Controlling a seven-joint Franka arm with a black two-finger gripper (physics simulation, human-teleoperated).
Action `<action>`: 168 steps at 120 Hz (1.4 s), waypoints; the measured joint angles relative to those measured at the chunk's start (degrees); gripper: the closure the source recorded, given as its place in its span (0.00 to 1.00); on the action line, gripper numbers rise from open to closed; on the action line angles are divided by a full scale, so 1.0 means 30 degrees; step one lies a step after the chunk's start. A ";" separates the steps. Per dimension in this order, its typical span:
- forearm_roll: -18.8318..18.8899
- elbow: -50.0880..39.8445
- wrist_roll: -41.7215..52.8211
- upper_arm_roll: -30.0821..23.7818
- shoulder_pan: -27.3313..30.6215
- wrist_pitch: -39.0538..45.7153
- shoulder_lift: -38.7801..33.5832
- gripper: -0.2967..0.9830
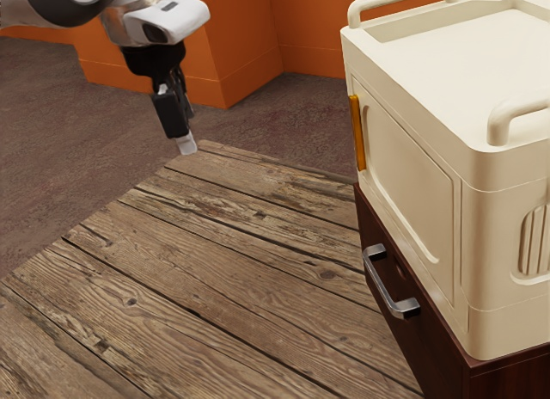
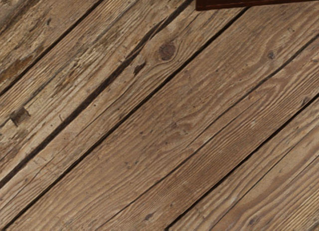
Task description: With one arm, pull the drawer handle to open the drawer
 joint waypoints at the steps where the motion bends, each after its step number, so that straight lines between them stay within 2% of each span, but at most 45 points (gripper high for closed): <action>1: -0.0008 0.0000 0.0005 0.0003 0.0017 0.0001 0.0023 0.23; 38: -0.0015 -0.0785 0.0168 0.0098 0.0038 0.0016 -0.0326 0.23; 56: -0.0038 -0.5159 0.0808 -0.0457 -0.0710 0.0027 -0.2916 0.23; 68: 0.0111 -0.7047 0.2362 -0.0793 -0.0785 0.0048 -0.3819 0.23; 76: 0.0581 -0.7381 0.3870 -0.1551 -0.0206 0.0184 -0.4113 0.23; 88: 0.1023 -0.7787 0.5874 -0.1912 -0.0330 0.0385 -0.4303 0.23; 110: 0.1161 -0.9079 1.0527 -0.3126 -0.0120 0.1403 -0.4351 0.23; 138: -0.2234 -0.9730 1.6954 -0.3405 -0.0740 0.4477 -0.3759 0.23; 168: -0.3635 -1.3186 2.1760 -0.2699 -0.2271 0.9909 -0.4983 0.25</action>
